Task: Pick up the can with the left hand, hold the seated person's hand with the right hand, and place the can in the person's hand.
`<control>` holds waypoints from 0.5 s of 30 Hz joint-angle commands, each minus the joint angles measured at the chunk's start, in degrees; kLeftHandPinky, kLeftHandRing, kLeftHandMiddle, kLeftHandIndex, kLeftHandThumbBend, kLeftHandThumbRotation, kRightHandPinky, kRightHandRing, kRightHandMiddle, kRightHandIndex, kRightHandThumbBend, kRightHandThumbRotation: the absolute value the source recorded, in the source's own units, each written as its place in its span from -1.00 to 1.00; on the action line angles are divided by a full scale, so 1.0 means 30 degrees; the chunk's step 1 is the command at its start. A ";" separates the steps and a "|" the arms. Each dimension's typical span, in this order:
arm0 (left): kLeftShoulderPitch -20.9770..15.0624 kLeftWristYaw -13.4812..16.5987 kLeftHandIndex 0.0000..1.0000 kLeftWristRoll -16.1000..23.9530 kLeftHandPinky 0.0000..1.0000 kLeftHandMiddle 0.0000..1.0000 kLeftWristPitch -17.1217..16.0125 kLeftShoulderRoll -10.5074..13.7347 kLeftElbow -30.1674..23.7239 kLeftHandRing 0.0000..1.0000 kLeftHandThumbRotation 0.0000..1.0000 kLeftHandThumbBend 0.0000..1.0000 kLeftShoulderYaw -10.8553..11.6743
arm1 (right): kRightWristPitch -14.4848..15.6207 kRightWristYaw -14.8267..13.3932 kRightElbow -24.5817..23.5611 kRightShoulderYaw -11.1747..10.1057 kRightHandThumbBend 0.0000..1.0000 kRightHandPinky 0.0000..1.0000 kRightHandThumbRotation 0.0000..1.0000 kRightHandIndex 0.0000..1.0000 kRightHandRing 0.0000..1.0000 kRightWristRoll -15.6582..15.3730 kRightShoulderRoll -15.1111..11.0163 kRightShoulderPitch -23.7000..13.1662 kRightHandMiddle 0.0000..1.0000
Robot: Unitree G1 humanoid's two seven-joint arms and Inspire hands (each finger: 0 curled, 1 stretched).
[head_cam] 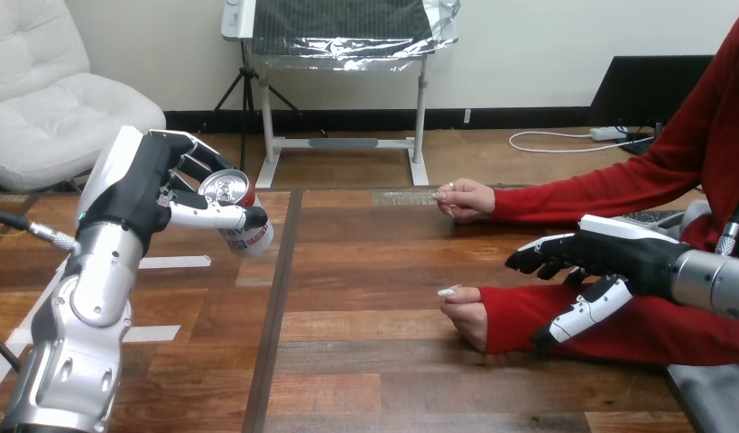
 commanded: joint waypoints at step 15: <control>-0.1476 -0.0147 -0.13 -0.0232 -0.40 -0.20 -0.0226 0.0475 -0.1083 -0.30 -1.00 0.48 0.0668 | 0.0834 -0.0658 -0.0832 0.0556 1.00 0.67 -0.71 0.67 0.75 -0.0146 0.0175 -0.0945 0.74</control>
